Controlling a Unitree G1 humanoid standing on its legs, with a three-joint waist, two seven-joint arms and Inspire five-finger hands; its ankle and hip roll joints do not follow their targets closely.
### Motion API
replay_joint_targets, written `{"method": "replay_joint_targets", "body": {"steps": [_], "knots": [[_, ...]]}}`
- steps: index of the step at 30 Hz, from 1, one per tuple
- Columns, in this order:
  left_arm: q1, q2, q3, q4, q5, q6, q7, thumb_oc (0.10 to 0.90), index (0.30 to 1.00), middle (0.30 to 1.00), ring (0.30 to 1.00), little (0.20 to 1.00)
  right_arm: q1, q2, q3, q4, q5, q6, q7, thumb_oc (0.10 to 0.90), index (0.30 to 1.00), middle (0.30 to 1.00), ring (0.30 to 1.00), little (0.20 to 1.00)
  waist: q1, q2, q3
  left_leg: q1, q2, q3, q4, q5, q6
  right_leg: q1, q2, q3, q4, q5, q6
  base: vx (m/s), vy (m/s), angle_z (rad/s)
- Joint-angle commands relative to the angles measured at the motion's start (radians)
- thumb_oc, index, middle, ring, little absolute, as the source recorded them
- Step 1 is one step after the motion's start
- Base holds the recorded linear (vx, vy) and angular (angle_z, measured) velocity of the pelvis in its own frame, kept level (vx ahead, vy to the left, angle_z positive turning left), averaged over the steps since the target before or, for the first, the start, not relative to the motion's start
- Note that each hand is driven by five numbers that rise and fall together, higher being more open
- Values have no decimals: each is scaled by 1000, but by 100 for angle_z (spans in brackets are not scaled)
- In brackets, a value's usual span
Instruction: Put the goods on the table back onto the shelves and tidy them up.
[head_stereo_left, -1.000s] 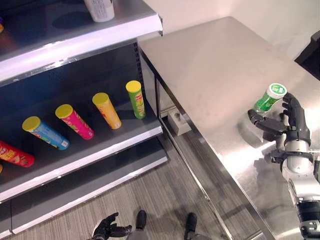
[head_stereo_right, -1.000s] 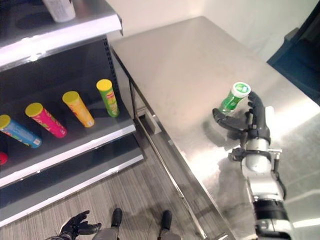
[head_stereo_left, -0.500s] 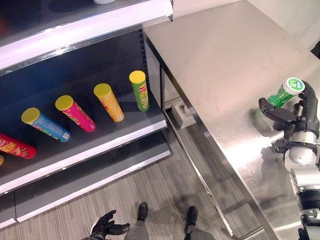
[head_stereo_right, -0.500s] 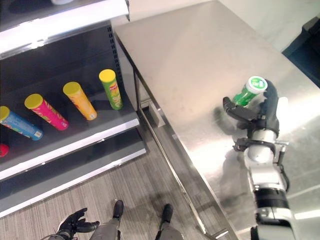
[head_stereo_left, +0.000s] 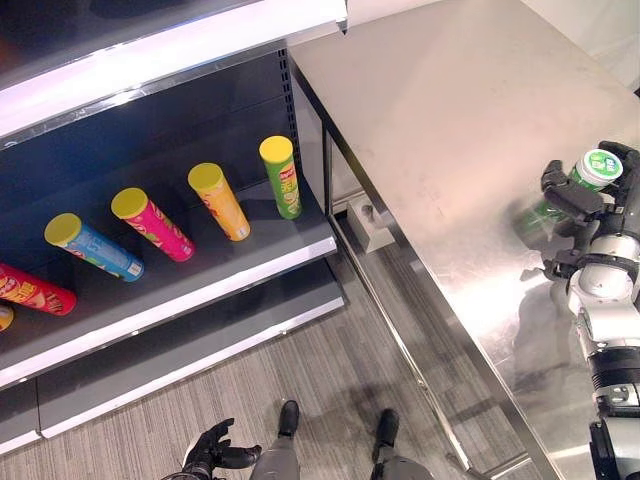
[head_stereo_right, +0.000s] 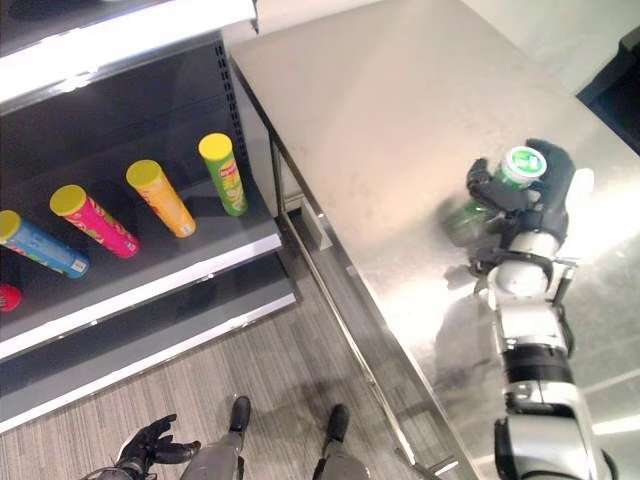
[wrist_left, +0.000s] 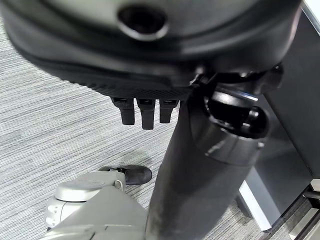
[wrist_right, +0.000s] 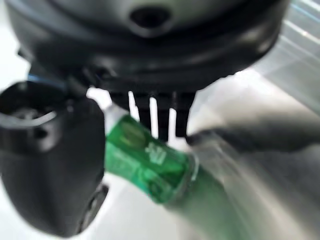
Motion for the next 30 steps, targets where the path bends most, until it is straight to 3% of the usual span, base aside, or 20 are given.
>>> {"method": "replay_joint_targets", "body": {"steps": [1,9,11,19,27,30], "knots": [[-12,53,-59,18,3,-16,22,800,900,900,900,900,-33,-81,-7,-75,-15,-59,-22,400,300,300,300,300,14,-44,-46,37,10,63,3,-84,-5,17,-69,-3,7,-63,76,0,0,0],[-12,52,-35,14,18,-13,16,800,900,900,900,900,79,-89,-82,-192,-46,-77,-7,400,300,300,300,300,0,-53,-54,55,11,78,3,-94,-3,29,-67,4,7,-68,78,0,0,0],[-15,56,-12,12,27,-8,13,800,900,900,900,900,140,-95,-143,-317,-71,-95,-1,400,300,300,300,300,-9,-59,-64,69,18,81,3,-100,-4,38,-63,8,7,-74,77,0,0,0],[-15,62,14,16,40,-3,2,800,900,900,900,900,176,-114,-213,-531,-70,-141,42,400,300,300,300,300,-18,-70,-93,100,36,90,3,-110,-12,69,-49,12,7,-93,70,0,-30,-6],[11,62,32,22,25,-2,-13,800,900,900,900,900,77,-172,-190,-686,-31,-190,91,400,300,300,300,300,0,-85,-134,138,79,75,3,-100,-40,129,-10,-4,10,-137,41,-12,-108,2],[32,63,46,35,3,-1,-14,800,900,900,900,900,-73,-217,-92,-722,33,-217,121,400,300,300,300,300,32,-91,-147,145,117,47,6,-73,-63,159,29,-21,8,-163,15,-51,-213,23]]}}
